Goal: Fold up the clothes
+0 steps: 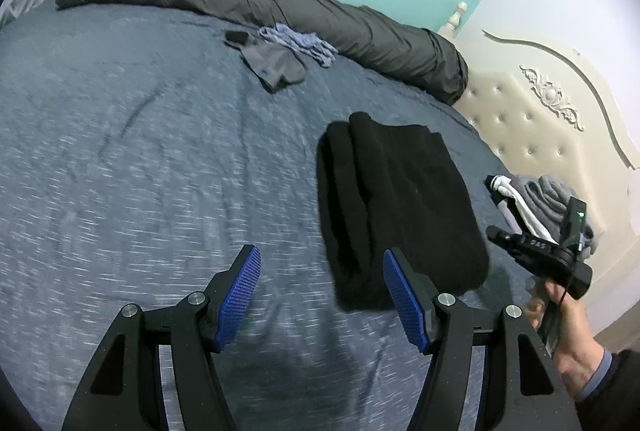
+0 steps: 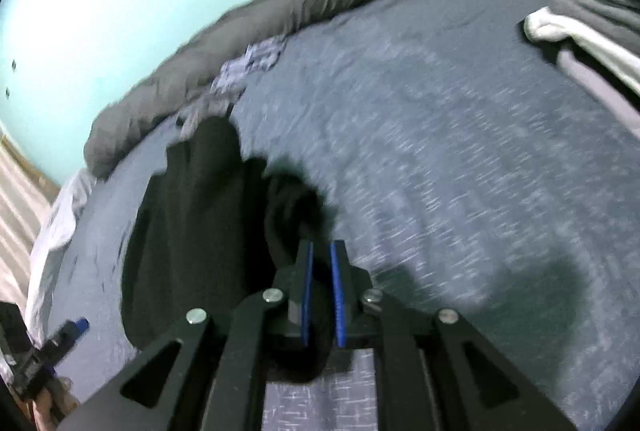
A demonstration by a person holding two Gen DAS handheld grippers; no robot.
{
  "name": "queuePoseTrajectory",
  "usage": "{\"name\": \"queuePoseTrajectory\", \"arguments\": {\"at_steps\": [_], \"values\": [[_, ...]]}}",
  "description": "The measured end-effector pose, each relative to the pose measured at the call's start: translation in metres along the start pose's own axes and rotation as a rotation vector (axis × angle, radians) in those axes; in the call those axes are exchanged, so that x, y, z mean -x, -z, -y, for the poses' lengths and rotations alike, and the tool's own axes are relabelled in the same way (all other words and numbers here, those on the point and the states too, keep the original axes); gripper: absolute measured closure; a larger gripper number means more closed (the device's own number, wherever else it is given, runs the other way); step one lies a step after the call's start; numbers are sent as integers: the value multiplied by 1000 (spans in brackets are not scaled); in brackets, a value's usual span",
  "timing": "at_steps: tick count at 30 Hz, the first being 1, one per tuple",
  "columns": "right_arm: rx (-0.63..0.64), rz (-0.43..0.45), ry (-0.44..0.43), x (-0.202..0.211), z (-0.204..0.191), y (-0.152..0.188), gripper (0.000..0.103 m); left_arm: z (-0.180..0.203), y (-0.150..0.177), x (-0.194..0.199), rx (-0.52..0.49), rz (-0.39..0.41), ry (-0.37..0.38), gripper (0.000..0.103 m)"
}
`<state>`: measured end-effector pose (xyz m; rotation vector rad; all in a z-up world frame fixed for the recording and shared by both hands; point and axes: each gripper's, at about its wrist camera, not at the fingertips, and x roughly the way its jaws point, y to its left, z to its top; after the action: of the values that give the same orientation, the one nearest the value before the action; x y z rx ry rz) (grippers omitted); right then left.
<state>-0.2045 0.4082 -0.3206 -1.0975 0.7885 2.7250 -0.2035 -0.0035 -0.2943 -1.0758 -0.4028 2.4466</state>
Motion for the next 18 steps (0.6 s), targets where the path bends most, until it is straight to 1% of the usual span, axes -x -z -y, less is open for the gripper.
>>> {"name": "queuePoseTrajectory", "arguments": {"at_steps": [1, 3, 7, 11, 14, 16, 17, 18], "values": [[9, 7, -4, 3, 0, -1, 93, 5, 0, -6, -6, -5, 0, 35], [67, 9, -20, 8, -10, -3, 93, 14, -1, -18, -18, -16, -1, 35], [164, 12, -82, 11, -37, -7, 93, 36, -1, -40, -70, -28, -17, 35], [278, -30, -132, -3, -67, -5, 93, 48, 1, -60, -137, -55, -65, 35], [359, -66, -130, -20, -84, 3, 93, 47, 5, -76, -152, -89, -99, 35], [390, -105, -96, -36, -89, 12, 93, 43, 8, -86, -150, -116, -119, 35], [384, -119, -75, -43, -86, 15, 93, 41, 10, -90, -151, -128, -124, 35], [371, -125, -58, -48, -81, 19, 99, 39, 12, -93, -151, -139, -129, 35]]}}
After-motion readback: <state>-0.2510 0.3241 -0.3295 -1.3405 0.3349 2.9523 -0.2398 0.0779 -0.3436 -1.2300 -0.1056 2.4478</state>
